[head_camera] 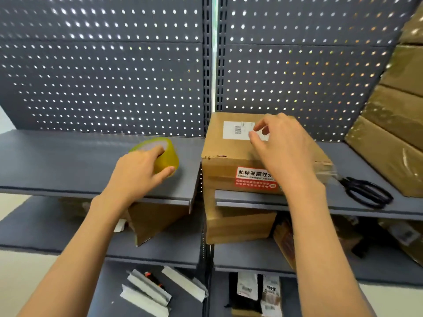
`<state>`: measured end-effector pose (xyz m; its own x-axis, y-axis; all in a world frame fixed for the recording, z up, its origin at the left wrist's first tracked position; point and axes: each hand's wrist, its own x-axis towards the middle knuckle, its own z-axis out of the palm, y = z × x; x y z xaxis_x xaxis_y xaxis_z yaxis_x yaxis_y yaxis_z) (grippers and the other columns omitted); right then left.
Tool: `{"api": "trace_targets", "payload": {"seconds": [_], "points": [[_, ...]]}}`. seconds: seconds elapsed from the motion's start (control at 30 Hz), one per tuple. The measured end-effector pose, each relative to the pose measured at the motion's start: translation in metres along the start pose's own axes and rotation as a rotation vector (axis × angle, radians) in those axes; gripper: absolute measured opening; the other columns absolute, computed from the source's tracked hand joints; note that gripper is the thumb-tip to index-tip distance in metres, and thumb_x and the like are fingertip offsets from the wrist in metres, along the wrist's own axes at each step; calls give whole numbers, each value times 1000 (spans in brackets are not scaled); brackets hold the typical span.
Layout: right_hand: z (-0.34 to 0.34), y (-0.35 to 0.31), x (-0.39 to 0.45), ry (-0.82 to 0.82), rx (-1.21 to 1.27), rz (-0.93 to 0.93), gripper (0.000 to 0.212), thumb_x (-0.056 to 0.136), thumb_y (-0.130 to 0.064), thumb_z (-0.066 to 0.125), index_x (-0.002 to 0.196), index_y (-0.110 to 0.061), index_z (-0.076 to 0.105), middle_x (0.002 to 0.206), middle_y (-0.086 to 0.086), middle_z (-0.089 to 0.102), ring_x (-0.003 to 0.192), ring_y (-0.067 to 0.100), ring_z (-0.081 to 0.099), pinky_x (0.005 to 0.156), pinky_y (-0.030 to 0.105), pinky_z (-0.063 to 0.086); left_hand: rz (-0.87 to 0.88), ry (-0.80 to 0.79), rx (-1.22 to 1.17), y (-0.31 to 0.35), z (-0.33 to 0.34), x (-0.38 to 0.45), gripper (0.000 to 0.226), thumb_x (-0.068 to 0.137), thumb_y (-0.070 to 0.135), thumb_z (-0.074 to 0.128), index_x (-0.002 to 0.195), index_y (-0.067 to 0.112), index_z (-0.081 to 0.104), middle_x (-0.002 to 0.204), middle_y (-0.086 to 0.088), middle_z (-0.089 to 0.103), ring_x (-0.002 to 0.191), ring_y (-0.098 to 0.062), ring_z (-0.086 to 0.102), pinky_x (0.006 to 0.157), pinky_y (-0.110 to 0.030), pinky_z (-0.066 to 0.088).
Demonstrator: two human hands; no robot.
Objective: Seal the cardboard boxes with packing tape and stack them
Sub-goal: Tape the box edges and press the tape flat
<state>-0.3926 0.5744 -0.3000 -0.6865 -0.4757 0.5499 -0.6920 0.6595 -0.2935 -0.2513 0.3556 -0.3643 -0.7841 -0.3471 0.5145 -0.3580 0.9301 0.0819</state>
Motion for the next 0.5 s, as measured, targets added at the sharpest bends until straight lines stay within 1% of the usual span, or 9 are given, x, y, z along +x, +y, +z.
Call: {"api": "trace_targets", "payload": {"seconds": [0.07, 0.1, 0.23, 0.3, 0.33, 0.37, 0.43, 0.47, 0.5], "points": [[1, -7, -4, 11, -20, 11, 21, 96, -30, 51, 109, -17, 61, 109, 2, 59, 107, 21, 50, 82, 32, 36, -9, -60, 14, -11, 11, -2, 49, 88, 48, 59, 112, 6, 60, 93, -22, 68, 87, -41, 62, 67, -42, 46], [2, -10, -5, 15, -24, 16, 19, 96, -29, 51, 108, -17, 61, 108, 2, 60, 107, 21, 50, 82, 32, 36, -14, -80, 20, -14, 15, -3, 44, 88, 42, 64, 112, 6, 60, 93, -23, 68, 88, -41, 62, 68, -42, 45], [4, -15, -10, 12, -45, 31, 19, 95, -29, 51, 107, -17, 61, 108, 2, 58, 107, 22, 51, 84, 33, 36, 27, -136, 46, -20, 29, -5, 35, 76, 26, 79, 96, 1, 65, 75, -26, 67, 74, -43, 64, 67, -44, 47], [6, -16, -12, 9, -40, 51, 20, 96, -29, 50, 107, -17, 61, 107, 1, 58, 106, 21, 50, 82, 31, 35, 49, -137, 45, -22, 32, -4, 34, 72, 24, 82, 90, 0, 65, 70, -25, 65, 70, -42, 63, 67, -44, 47], [6, -15, -14, 13, -36, 65, 20, 96, -29, 50, 108, -17, 61, 107, 1, 58, 106, 21, 50, 80, 30, 33, 63, -120, 42, -23, 33, -3, 36, 73, 27, 81, 89, 0, 65, 71, -24, 65, 70, -42, 62, 67, -44, 47], [8, -15, -15, 18, -33, 76, 20, 96, -29, 49, 108, -18, 61, 107, 0, 58, 106, 20, 50, 79, 29, 31, 75, -102, 41, -25, 33, -2, 41, 76, 36, 77, 89, 0, 64, 73, -23, 65, 72, -41, 62, 67, -44, 47], [9, -12, -19, 26, -31, 87, 20, 97, -29, 49, 109, -18, 61, 107, -1, 59, 105, 18, 50, 79, 27, 31, 80, -58, 61, -25, 31, 0, 60, 79, 62, 56, 87, 2, 62, 78, -19, 65, 73, -38, 59, 66, -42, 46], [9, -10, -20, 28, -25, 87, 20, 97, -29, 49, 109, -18, 61, 107, -1, 59, 103, 17, 51, 79, 26, 31, 73, -19, 69, -21, 27, 2, 68, 80, 66, 44, 88, 1, 61, 80, -18, 64, 74, -38, 58, 65, -42, 46], [8, -8, -21, 31, -17, 83, 20, 97, -28, 50, 110, -18, 61, 107, -2, 59, 102, 17, 51, 79, 26, 32, 63, 14, 61, -15, 22, 5, 72, 83, 66, 36, 93, 0, 62, 84, -19, 63, 77, -38, 56, 66, -43, 46]]}}
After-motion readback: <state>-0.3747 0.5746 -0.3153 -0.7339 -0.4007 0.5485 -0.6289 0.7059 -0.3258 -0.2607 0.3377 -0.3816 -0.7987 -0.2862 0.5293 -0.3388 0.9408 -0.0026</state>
